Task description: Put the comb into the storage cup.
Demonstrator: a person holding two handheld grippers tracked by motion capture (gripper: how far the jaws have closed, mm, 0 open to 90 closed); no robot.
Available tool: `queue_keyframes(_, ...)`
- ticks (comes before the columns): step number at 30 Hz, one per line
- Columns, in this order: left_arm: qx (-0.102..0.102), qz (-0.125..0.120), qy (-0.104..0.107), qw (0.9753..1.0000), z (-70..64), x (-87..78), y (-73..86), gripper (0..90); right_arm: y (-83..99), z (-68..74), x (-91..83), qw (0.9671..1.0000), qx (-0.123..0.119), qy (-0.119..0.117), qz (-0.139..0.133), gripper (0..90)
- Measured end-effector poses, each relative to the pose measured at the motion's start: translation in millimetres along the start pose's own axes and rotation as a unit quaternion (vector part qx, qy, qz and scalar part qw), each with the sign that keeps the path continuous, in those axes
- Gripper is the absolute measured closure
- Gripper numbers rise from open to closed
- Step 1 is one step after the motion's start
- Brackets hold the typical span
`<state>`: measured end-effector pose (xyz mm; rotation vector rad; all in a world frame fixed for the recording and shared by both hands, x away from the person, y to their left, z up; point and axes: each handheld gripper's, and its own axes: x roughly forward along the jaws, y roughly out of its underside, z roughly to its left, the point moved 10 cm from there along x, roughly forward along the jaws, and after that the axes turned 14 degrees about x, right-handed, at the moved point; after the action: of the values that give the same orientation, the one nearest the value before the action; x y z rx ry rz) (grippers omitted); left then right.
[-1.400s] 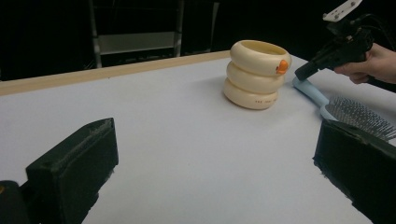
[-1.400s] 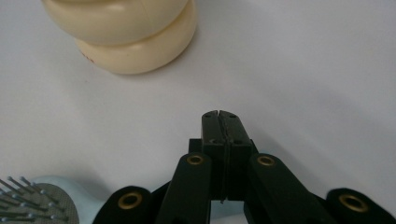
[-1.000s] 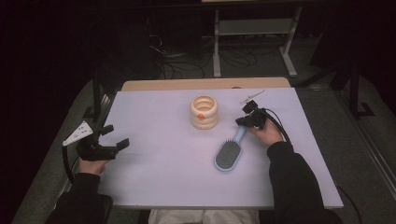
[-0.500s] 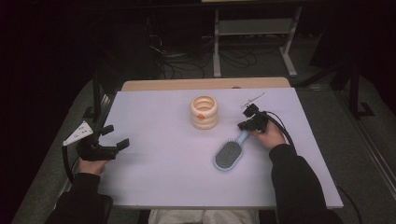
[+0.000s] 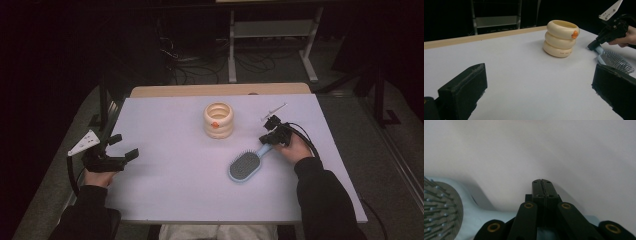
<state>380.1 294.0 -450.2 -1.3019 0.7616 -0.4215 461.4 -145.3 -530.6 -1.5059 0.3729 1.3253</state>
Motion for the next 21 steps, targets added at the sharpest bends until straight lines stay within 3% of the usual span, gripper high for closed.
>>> queue_keyframes(21,0.001,0.002,0.001,1.0000,-0.5,0.3,0.5,0.0,21.7,-2.6,-13.3,0.9999,-0.004,-0.005,0.013,88.4)
